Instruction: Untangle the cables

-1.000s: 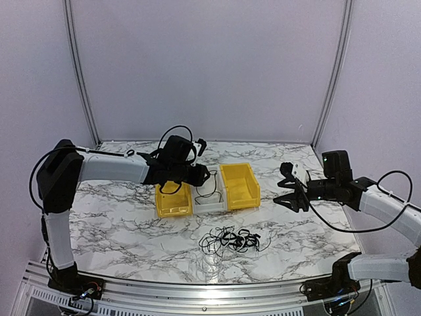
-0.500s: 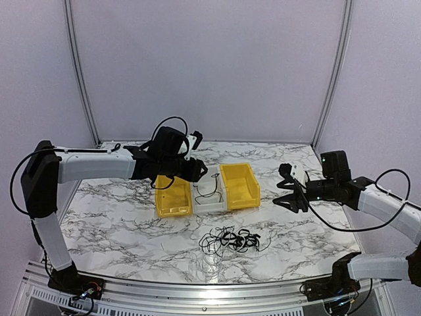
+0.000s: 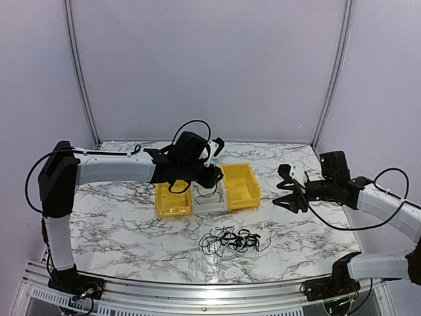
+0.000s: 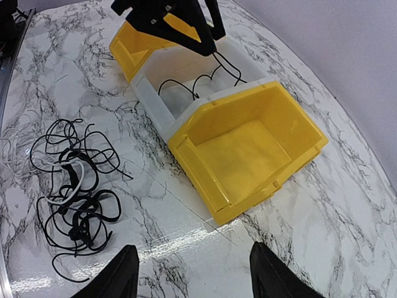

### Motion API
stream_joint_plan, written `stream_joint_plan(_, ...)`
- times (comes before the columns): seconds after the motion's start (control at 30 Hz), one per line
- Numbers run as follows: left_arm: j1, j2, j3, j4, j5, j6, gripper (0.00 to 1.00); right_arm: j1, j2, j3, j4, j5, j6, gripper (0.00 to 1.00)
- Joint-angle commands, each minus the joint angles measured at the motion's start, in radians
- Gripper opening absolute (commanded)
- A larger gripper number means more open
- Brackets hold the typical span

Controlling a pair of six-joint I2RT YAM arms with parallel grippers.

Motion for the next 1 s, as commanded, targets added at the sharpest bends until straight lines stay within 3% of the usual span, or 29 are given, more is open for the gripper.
stream_joint_plan(0.0,0.01,0.051,0.043,-0.07,-0.072,0.045,0.44,-0.006,0.003,0.015,-0.014,0.005,-0.007,0.61)
stream_joint_plan(0.23,0.012,0.078,0.043,-0.058,-0.078,0.055,0.06,-0.006,0.004,0.016,-0.015,0.007,-0.009,0.61)
stream_joint_plan(0.37,0.009,0.098,0.034,-0.055,-0.067,0.082,0.0,-0.006,0.006,0.016,-0.015,0.006,-0.009,0.61)
stream_joint_plan(0.8,0.007,0.116,0.018,-0.112,-0.052,0.059,0.0,-0.006,0.011,0.015,-0.017,0.002,-0.011,0.61)
stream_joint_plan(0.97,-0.005,0.02,-0.011,-0.121,-0.137,0.053,0.33,-0.006,0.014,0.016,-0.015,0.002,-0.01,0.61)
